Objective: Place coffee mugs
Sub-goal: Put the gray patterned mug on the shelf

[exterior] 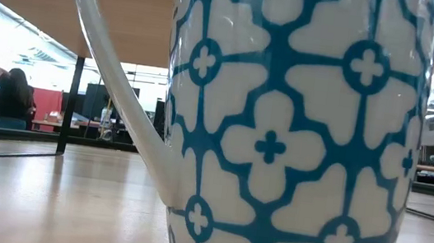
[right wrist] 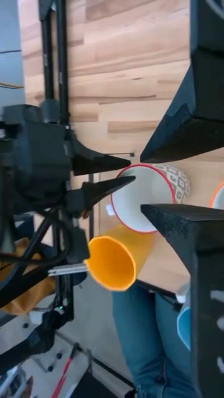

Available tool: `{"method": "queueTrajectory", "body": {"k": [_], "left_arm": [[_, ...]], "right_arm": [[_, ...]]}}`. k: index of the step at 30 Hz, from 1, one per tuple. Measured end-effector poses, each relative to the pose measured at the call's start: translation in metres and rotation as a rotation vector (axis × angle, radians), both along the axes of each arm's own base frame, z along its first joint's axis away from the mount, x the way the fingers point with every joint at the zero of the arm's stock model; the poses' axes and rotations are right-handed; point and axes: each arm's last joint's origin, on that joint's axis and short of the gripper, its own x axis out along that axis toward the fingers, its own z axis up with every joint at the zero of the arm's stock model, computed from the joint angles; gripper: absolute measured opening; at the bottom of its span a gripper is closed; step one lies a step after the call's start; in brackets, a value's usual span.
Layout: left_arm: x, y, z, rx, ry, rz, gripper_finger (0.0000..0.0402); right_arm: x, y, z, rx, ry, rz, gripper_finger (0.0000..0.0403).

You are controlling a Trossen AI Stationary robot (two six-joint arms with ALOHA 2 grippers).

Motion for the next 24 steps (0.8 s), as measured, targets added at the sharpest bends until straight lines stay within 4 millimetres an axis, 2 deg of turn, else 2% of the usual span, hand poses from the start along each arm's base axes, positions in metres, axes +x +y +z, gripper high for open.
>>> {"method": "queueTrajectory", "body": {"k": [13,19,24], "left_arm": [[0.0,0.0,-0.001,-0.013,0.01,-0.012,0.0021],[-0.004,0.001,0.001,-0.052,0.009,0.035,0.0021],[-0.015,0.004,0.013,-0.052,0.058,0.111,0.0021]], "right_arm": [[-0.03,0.003,0.027,-0.003,-0.077,-0.001,0.0121],[-0.033,0.011,0.028,-0.011,-0.076,0.021,0.012],[-0.034,0.021,0.025,-0.028,-0.044,0.052,0.012]]}}
